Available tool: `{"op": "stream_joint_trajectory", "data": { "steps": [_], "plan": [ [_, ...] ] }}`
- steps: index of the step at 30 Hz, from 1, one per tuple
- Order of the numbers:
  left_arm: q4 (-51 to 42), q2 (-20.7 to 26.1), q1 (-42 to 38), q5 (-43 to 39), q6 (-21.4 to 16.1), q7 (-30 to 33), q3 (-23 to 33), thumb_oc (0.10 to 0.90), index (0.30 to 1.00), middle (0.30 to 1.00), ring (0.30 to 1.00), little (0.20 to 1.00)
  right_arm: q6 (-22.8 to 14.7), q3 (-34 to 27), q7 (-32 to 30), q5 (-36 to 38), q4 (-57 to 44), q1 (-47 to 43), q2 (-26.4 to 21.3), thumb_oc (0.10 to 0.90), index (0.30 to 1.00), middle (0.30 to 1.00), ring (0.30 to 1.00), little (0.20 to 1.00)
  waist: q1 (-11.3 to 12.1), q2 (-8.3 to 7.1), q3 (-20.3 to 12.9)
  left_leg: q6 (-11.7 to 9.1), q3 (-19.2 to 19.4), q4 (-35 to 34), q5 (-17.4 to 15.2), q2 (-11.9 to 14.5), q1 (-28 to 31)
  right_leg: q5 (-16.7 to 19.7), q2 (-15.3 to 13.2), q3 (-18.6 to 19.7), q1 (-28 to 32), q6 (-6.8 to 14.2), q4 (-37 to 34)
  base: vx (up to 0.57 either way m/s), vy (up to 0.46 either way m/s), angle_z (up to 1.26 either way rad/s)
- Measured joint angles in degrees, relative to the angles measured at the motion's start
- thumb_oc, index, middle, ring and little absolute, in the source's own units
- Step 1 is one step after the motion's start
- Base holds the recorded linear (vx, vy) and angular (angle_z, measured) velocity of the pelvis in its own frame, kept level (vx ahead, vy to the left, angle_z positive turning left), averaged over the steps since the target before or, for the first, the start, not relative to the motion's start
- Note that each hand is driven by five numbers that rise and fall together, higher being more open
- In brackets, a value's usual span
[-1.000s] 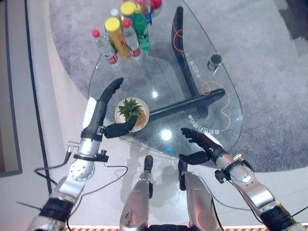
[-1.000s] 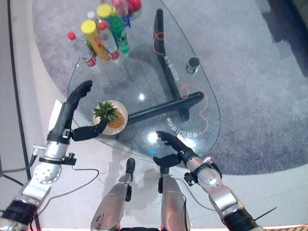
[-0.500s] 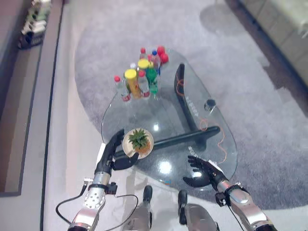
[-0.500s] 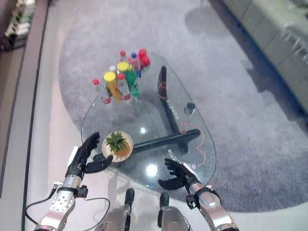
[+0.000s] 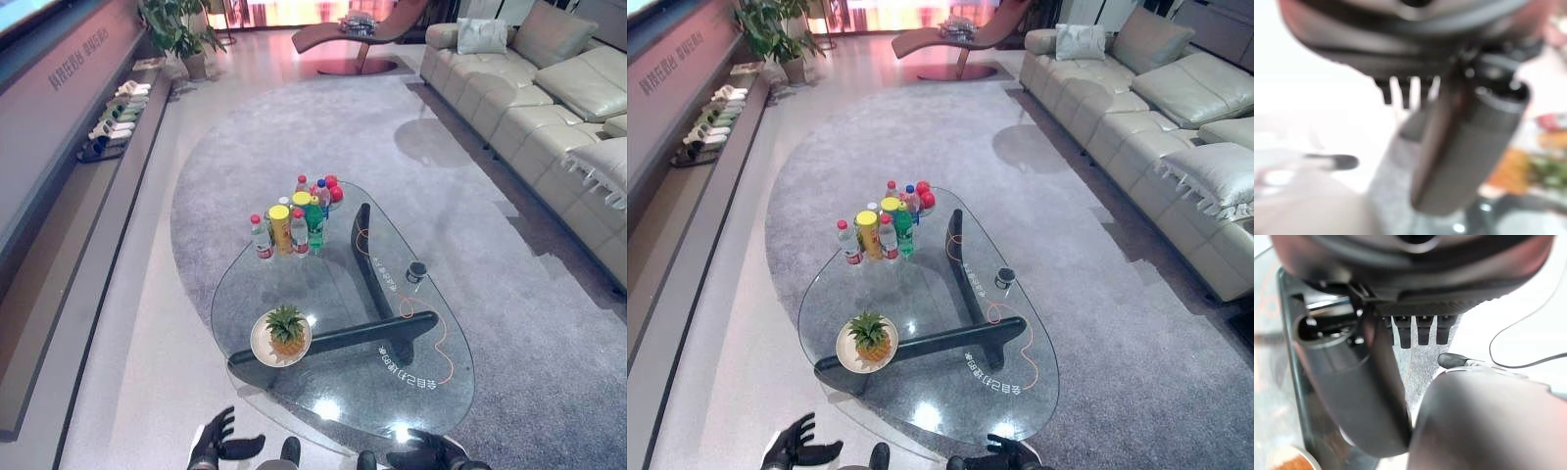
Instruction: Pick up the fruit to the plate
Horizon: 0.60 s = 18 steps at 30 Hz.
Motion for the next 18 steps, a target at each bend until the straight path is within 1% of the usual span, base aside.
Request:
{"op": "stream_joint_trajectory", "data": {
  "steps": [1, 4, 5, 6, 9, 11, 15, 18],
  "plan": [
    [1.6, -0.3, -0.5, -0.5, 0.6, -0.3, 0.9, 0.8, 0.9, 0.9, 0.9, 0.9, -0.2, -0.4, 0.0, 0.5, 2.1, -0.3, 0.3, 0.8, 0.9, 0.9, 0.9, 0.9, 0.0, -0.06, -0.6, 0.1, 0.0, 0.0, 0.0, 0.0, 0.1, 0.0, 0.0, 0.0, 0.1, 0.0, -0.1, 0.0, 0.0, 0.0],
    [3.9, -0.7, -1.0, -1.8, 1.9, -1.2, 2.1, 0.8, 0.9, 0.9, 0.9, 0.9, -0.4, -1.0, -0.1, 1.2, 4.4, -0.9, 0.6, 0.8, 0.9, 0.9, 0.9, 0.9, 0.1, 0.16, -1.1, 0.2, 0.3, 0.0, -0.2, 0.0, 0.7, -0.2, -0.1, 0.2, 0.6, -0.2, -0.2, 0.01, 0.025, -0.03],
    [4.3, -0.9, -1.3, -2.7, 2.5, -1.2, 2.6, 0.8, 0.9, 0.9, 0.9, 0.9, -0.4, -1.2, -0.1, 1.2, 4.9, -1.0, 0.6, 0.8, 0.9, 0.9, 0.9, 0.9, 0.1, 0.27, -1.3, 0.2, 1.0, 0.0, -0.2, 0.1, 0.7, -0.2, -0.1, 0.3, 0.6, -0.3, -0.2, 0.01, 0.05, -0.06],
    [4.4, -1.1, -1.4, -3.8, 3.6, -1.2, 2.7, 0.8, 0.9, 0.9, 0.9, 0.9, -0.5, -1.6, -0.1, 1.2, 6.0, -1.0, 0.7, 0.8, 0.9, 0.9, 0.9, 0.9, 0.1, 0.41, -1.6, 0.2, 1.8, 0.0, -0.2, 0.2, 0.7, -0.2, -0.1, 0.4, 0.5, -0.4, -0.2, 0.0, 0.037, -0.05],
    [5.7, -1.3, -2.0, -6.2, 5.7, -1.2, 2.9, 0.8, 0.9, 0.9, 0.9, 0.9, -0.8, -3.4, -0.9, 1.1, 8.2, -1.2, 1.3, 0.8, 0.9, 0.9, 0.9, 0.9, -0.1, 0.55, -2.6, 0.3, 2.2, 0.0, -0.3, 0.2, 0.7, -0.2, -0.2, 0.7, 0.5, -0.4, -0.2, 0.0, 0.035, -0.05],
    [6.0, -1.3, -2.0, -7.2, 6.1, -1.3, 2.9, 0.8, 0.9, 0.9, 0.9, 0.9, -0.7, -3.4, -1.4, 1.0, 8.6, -1.3, 1.4, 0.8, 0.9, 0.9, 0.9, 0.9, -0.1, 0.59, -2.8, 0.4, 2.6, 0.0, -0.3, 0.2, 0.9, -0.2, -0.2, 1.1, 0.4, -0.4, -0.2, 0.0, 0.032, -0.1],
    [6.5, -1.7, -2.3, -9.1, 7.2, -1.4, 3.8, 0.8, 0.9, 0.9, 0.9, 0.9, -0.2, -3.9, -2.1, 1.0, 9.1, -1.8, 1.8, 0.8, 0.9, 0.9, 0.9, 0.9, -1.2, 0.65, -2.9, 0.6, 3.1, 0.0, -0.4, 0.1, 1.7, 0.1, -0.3, 1.7, 0.7, -0.2, -0.2, 0.01, 0.026, -0.08],
    [6.5, -1.7, -2.9, -9.2, 7.4, -2.3, 3.8, 0.8, 0.9, 0.9, 0.9, 0.9, -0.2, -4.7, -2.6, 1.0, 9.6, -1.8, 2.0, 0.8, 0.9, 0.9, 0.9, 0.9, -1.3, 0.76, -3.2, 0.5, 3.2, 0.0, -0.4, 0.1, 1.8, 0.1, -0.3, 1.8, 0.6, -0.2, -0.2, 0.0, 0.005, -0.01]
  ]
}}
